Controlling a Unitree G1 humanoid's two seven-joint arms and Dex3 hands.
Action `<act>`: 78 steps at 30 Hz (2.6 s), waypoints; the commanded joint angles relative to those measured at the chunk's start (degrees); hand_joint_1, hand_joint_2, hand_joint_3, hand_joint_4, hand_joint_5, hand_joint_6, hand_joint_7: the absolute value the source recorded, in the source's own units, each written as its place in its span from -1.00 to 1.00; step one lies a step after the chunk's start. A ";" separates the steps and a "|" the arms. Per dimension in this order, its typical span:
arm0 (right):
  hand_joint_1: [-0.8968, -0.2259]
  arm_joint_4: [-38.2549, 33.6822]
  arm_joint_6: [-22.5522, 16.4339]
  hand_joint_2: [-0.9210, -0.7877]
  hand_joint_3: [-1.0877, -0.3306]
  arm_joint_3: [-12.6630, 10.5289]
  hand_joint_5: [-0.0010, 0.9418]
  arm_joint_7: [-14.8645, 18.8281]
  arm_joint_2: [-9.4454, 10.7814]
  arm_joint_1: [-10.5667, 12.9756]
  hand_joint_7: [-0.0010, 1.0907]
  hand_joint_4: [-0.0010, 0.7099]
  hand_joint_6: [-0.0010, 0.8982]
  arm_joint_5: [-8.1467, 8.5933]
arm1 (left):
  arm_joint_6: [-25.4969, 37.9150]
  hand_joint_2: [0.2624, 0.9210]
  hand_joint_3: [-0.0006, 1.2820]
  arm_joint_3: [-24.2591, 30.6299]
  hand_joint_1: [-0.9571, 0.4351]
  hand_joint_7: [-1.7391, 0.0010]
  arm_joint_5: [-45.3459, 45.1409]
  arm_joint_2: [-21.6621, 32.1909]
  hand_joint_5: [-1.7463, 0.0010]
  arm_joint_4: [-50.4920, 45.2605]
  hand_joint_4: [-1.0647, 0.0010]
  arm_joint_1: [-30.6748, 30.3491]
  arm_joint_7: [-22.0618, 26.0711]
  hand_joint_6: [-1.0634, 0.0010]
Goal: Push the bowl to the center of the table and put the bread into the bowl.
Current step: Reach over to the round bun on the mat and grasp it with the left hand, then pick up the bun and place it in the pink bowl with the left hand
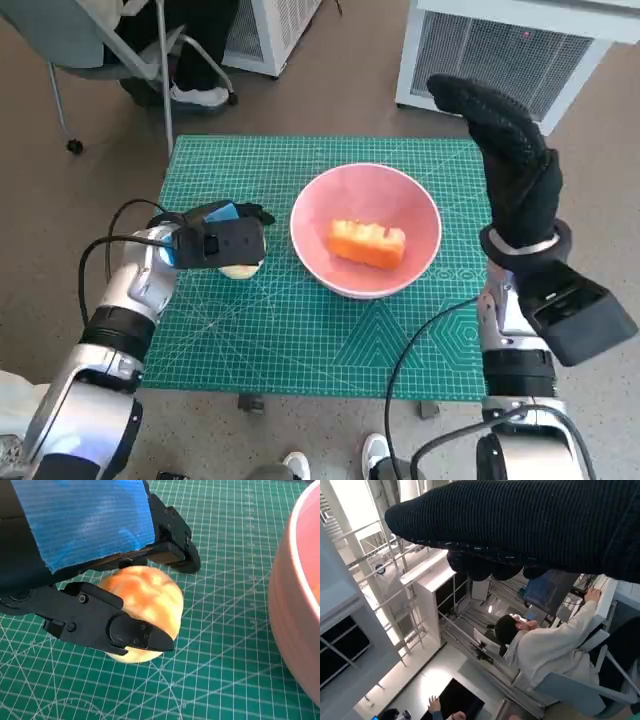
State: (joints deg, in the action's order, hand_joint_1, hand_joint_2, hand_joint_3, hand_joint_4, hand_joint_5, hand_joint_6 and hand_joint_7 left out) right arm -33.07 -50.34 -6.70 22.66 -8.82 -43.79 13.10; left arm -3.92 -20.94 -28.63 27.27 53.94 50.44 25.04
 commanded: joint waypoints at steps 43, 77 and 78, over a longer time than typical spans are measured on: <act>0.15 0.20 0.41 -1.00 -0.45 0.12 -0.04 -0.62 0.13 2.00 -0.06 -1.00 -1.00 -0.47 | -2.02 1.00 -0.88 13.35 0.37 -0.42 11.20 6.12 -0.28 -31.79 -0.24 0.64 2.68 -0.20; 0.12 4.25 1.13 -1.00 -0.55 -0.13 -0.02 -6.01 -0.78 3.62 -0.06 -1.00 -1.00 -5.20 | -9.73 0.99 -0.87 1.38 0.10 0.63 4.44 -11.24 0.87 -8.52 0.30 14.26 -1.87 0.23; 0.12 4.49 1.23 -1.00 -0.55 -0.11 -0.02 -6.12 -0.76 3.70 -0.06 -1.00 -1.00 -5.24 | -9.87 0.99 -0.88 1.51 0.09 0.69 5.02 -11.54 0.90 -7.94 0.35 14.31 -1.16 0.25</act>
State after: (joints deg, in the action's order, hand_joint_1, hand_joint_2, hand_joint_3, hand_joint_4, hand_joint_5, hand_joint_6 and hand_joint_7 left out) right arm -29.12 -49.98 -6.77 17.15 -8.98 -41.62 8.64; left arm -13.07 -19.32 -24.45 16.59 43.88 62.84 22.35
